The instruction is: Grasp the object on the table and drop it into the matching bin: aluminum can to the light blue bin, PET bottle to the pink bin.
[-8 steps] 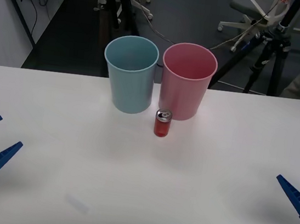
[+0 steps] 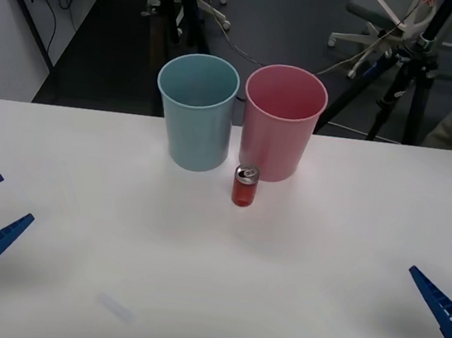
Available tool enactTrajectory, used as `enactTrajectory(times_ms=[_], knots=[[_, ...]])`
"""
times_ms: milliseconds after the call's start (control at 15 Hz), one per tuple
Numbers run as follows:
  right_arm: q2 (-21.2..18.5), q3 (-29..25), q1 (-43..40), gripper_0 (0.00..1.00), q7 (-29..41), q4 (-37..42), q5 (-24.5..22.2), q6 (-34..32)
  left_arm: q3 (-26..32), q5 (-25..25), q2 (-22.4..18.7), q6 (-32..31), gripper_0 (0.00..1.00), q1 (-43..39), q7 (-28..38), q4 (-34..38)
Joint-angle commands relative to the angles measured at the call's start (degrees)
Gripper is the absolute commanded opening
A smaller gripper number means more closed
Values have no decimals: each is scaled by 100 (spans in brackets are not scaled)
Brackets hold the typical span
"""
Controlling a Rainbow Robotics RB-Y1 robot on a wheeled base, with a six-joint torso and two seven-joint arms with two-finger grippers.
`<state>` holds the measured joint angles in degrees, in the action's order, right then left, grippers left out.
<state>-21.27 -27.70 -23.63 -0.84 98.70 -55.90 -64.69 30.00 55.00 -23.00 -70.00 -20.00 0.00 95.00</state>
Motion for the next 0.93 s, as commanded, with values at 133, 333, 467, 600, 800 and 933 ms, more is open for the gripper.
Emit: enactTrajectory(times_ms=[133,333,467,600,800,933], knots=[[114,300,-283,100,-206,0,9,158,0,0,0,0,100,0,0,0],[360,511,-415,100,-443,0,9,211,0,0,0,0,100,0,0,0],[554,678,-467,100,-1076,0,9,360,0,0,0,0,100,0,0,0],[633,907,-494,100,-1489,0,9,527,0,0,0,0,100,0,0,0],[782,1329,-520,100,-2078,0,36,800,0,0,0,0,100,0,0,0],[817,1680,-520,100,-2351,0,71,1081,0,0,0,0,100,0,0,0]])
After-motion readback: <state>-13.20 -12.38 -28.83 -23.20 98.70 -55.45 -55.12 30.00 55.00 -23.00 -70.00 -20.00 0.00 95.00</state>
